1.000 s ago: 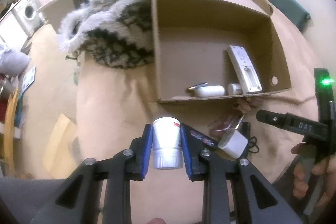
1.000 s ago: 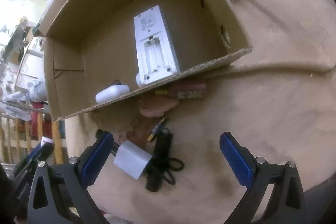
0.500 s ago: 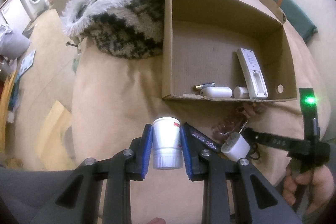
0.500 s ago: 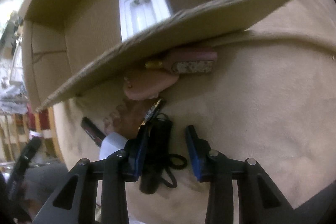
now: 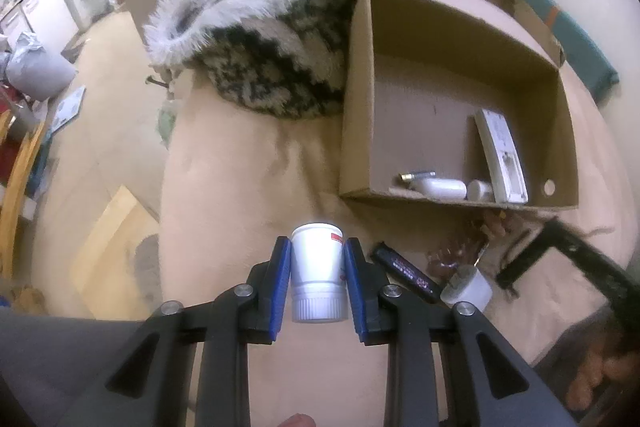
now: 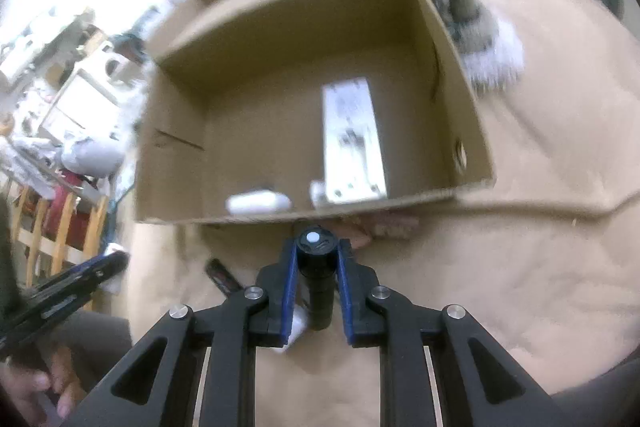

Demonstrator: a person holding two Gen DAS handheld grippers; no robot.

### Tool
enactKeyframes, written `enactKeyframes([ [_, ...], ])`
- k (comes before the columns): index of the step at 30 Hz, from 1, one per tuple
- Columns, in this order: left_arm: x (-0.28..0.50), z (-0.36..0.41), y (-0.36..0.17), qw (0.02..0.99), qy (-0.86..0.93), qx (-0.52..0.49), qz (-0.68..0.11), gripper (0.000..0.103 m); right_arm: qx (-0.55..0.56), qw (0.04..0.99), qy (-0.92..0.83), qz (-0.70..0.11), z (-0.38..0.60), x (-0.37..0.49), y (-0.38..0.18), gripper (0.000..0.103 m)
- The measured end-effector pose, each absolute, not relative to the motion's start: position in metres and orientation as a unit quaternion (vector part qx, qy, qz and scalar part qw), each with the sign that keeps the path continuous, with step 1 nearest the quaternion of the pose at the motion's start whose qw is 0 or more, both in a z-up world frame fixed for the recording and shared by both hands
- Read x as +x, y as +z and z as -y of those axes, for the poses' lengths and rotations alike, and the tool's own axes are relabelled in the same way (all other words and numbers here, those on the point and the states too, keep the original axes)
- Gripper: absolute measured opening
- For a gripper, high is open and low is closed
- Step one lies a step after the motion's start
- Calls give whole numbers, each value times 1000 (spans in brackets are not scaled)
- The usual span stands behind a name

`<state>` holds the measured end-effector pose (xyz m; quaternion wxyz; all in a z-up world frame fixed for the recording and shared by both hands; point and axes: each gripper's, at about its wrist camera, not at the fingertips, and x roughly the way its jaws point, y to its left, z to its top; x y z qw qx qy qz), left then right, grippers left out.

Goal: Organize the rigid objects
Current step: 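Lift the pill bottle and flashlight toward the box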

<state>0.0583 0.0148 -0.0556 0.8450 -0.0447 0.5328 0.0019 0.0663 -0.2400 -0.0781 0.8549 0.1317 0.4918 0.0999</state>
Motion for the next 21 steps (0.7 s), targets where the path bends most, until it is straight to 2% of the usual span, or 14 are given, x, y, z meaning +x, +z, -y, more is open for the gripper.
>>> enactKeyframes([
  [15, 54, -32, -6, 882, 14, -67, -466, 24, 63, 916, 165, -361, 232, 53, 67, 20],
  [21, 64, -16, 11, 889, 2, -51, -455, 24, 35, 924, 150, -351, 236, 77, 82, 20],
])
